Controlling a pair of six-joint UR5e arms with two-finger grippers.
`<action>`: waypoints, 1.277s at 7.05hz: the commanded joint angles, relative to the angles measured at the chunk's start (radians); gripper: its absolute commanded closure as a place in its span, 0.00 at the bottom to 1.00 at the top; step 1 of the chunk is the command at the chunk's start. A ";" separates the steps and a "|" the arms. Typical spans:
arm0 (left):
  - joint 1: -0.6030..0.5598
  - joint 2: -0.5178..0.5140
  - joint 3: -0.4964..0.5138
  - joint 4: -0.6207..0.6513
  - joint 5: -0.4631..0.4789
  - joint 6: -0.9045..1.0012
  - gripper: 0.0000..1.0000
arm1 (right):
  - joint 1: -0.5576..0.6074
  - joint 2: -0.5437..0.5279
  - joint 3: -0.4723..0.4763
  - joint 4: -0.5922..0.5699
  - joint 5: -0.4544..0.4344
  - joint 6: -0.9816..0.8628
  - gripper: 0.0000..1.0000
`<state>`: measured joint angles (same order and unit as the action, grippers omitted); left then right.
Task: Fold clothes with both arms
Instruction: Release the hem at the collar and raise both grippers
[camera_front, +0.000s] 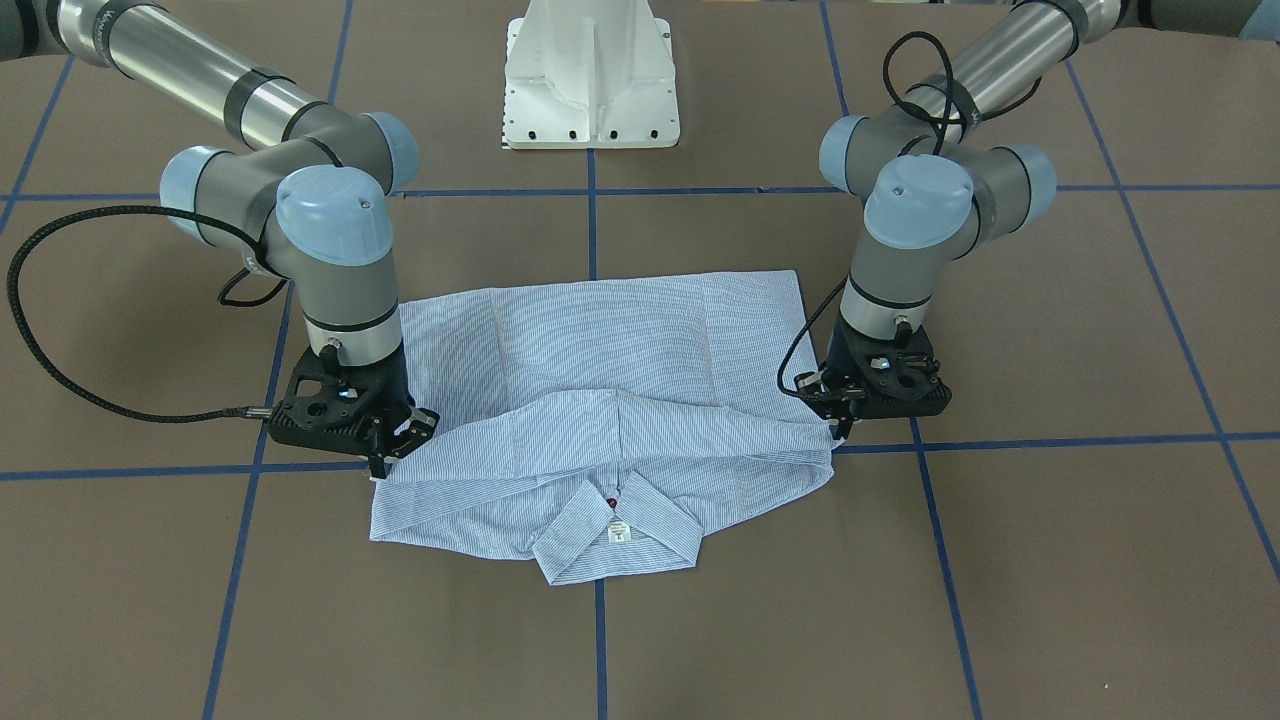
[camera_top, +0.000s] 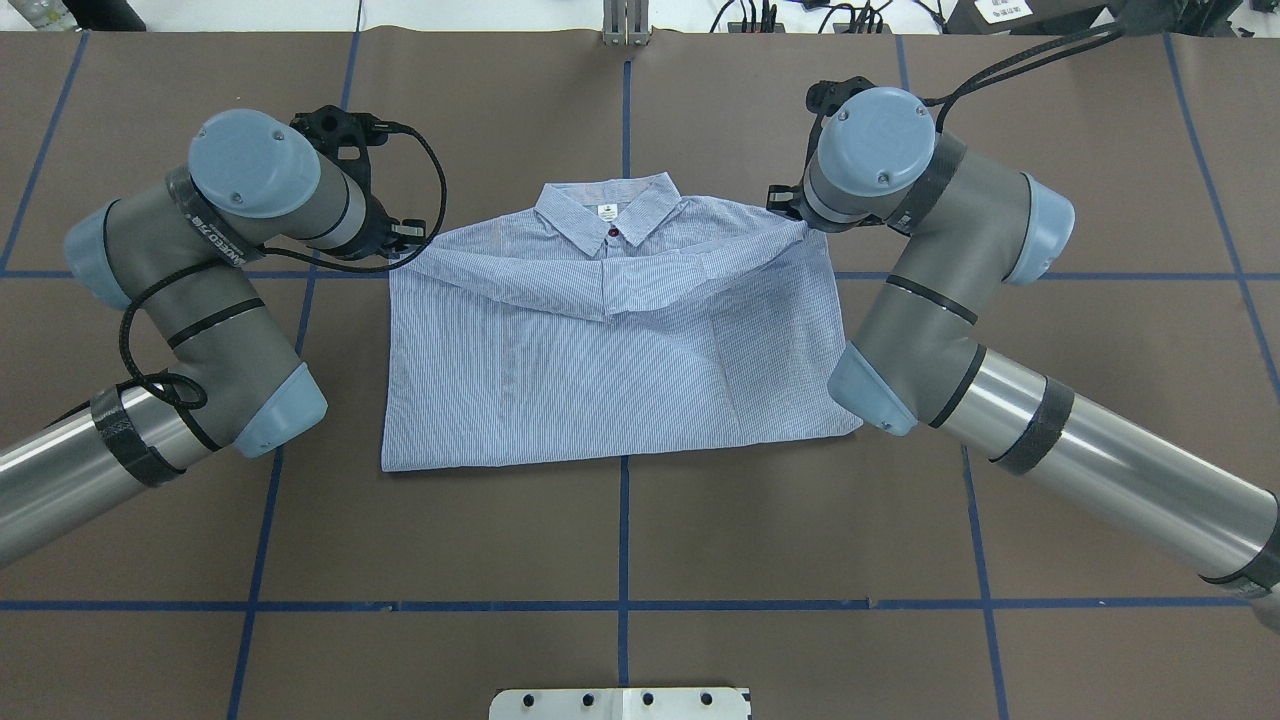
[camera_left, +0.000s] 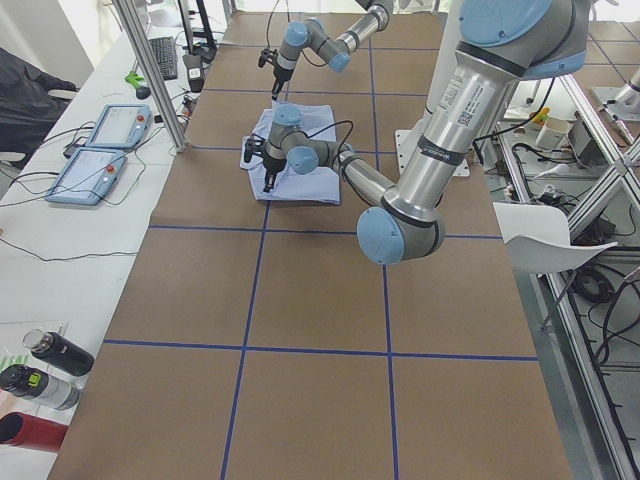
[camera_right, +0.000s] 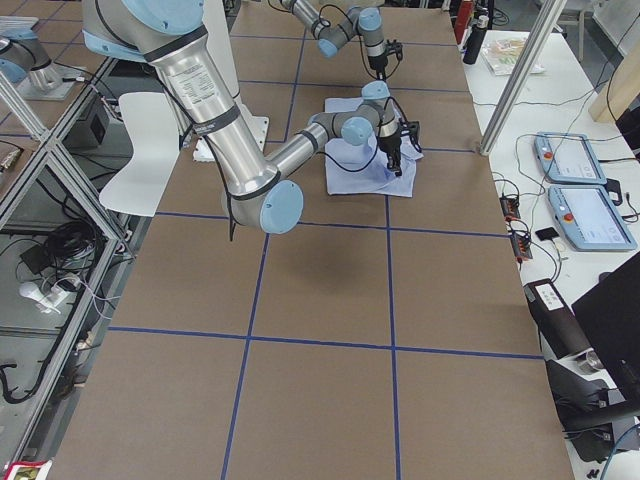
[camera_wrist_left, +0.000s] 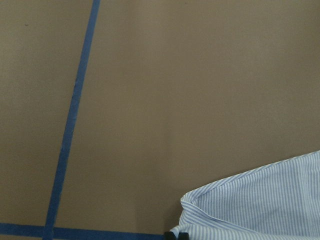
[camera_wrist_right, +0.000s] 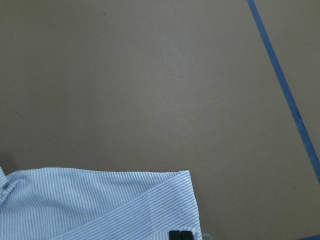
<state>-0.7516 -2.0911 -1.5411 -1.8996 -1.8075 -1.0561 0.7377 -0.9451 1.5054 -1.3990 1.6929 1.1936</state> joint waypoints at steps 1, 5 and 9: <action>0.000 0.006 0.001 -0.010 -0.023 0.030 1.00 | 0.022 0.003 -0.032 0.006 0.068 -0.054 1.00; -0.067 0.012 -0.037 -0.010 -0.194 0.061 0.01 | 0.086 0.011 -0.034 0.002 0.167 -0.150 0.00; 0.026 0.175 -0.244 -0.010 -0.197 0.045 0.00 | 0.169 -0.012 -0.034 0.003 0.295 -0.272 0.00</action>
<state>-0.7715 -1.9521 -1.7599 -1.9086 -2.0075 -1.0109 0.8965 -0.9496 1.4708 -1.3988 1.9786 0.9360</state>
